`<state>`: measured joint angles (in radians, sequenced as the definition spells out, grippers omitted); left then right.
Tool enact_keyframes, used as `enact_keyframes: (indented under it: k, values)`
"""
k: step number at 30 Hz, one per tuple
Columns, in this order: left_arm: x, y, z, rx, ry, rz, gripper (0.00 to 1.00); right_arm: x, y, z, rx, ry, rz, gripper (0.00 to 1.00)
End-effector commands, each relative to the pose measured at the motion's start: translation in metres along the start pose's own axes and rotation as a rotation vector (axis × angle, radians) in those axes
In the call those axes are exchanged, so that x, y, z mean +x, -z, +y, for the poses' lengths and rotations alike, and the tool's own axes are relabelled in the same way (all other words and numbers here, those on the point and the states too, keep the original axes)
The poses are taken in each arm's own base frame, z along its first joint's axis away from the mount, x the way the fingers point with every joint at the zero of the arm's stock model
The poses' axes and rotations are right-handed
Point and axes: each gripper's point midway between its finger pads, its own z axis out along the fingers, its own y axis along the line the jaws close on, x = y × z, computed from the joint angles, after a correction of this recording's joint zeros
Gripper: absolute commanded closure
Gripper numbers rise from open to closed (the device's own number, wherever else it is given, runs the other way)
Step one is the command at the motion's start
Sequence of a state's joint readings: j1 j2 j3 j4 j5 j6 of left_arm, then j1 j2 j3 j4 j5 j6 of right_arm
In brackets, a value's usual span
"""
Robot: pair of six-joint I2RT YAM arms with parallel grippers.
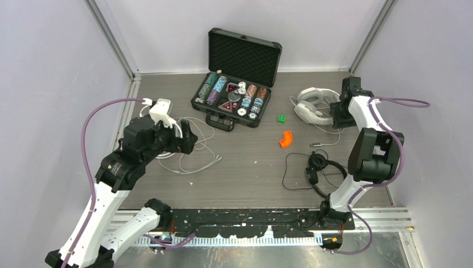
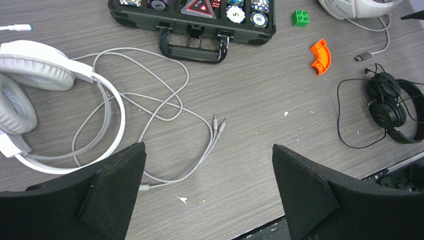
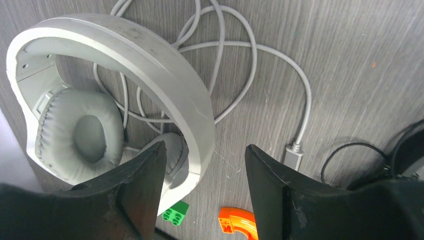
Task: Wrap the headphones
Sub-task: Pick up the headphones from the corner of the board.
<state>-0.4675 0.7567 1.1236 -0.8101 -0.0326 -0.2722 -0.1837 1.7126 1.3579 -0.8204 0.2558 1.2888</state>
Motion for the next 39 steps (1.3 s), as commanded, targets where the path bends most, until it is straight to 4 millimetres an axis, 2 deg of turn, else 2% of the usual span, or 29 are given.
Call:
enact_keyframes:
  k: [1,6,9,11,16,18,20,21,26,29,34,39]
  values:
    - [-0.004,0.003,-0.002,0.012,-0.012,-0.02,0.0,-0.002,-0.01,0.022,-0.069,0.003,0.013,0.36]
    - [0.002,-0.001,-0.004,0.024,-0.015,0.009,0.01,0.004,-0.034,0.023,-0.058,0.052,0.046,0.37]
    - [0.005,-0.004,-0.004,0.024,-0.012,0.027,0.02,0.003,-0.045,0.016,-0.026,0.079,0.036,0.43]
    - [0.006,-0.004,-0.004,0.023,-0.01,0.033,0.02,0.001,-0.045,0.015,-0.023,0.1,0.028,0.47]
    - [0.007,-0.006,-0.004,0.02,-0.007,0.047,0.03,-0.014,-0.031,0.016,-0.054,0.161,-0.037,0.79]
    - [0.006,-0.006,-0.004,0.017,-0.006,0.057,0.04,-0.022,-0.02,0.021,-0.079,0.175,-0.07,0.85]
    - [0.005,-0.006,-0.005,0.014,0.003,0.069,0.04,-0.029,-0.005,0.032,-0.13,0.193,-0.088,0.97]
    - [0.004,-0.006,-0.005,0.013,0.01,0.074,0.04,-0.033,0.004,0.038,-0.157,0.205,-0.099,0.99]
    - [-0.001,-0.002,-0.008,0.008,0.043,0.086,0.04,-0.049,0.059,0.07,-0.295,0.262,-0.162,1.0]
    - [0.001,-0.001,-0.008,0.006,0.072,0.091,0.03,-0.042,0.1,0.088,-0.402,0.349,-0.161,1.0]
    - [0.009,-0.004,-0.013,0.024,0.094,0.133,0.01,-0.016,0.176,0.105,-0.603,0.602,-0.195,1.0]
    - [-0.008,-0.001,-0.021,0.046,0.1,0.128,0.01,-0.008,0.236,0.109,-0.757,0.766,-0.263,0.99]
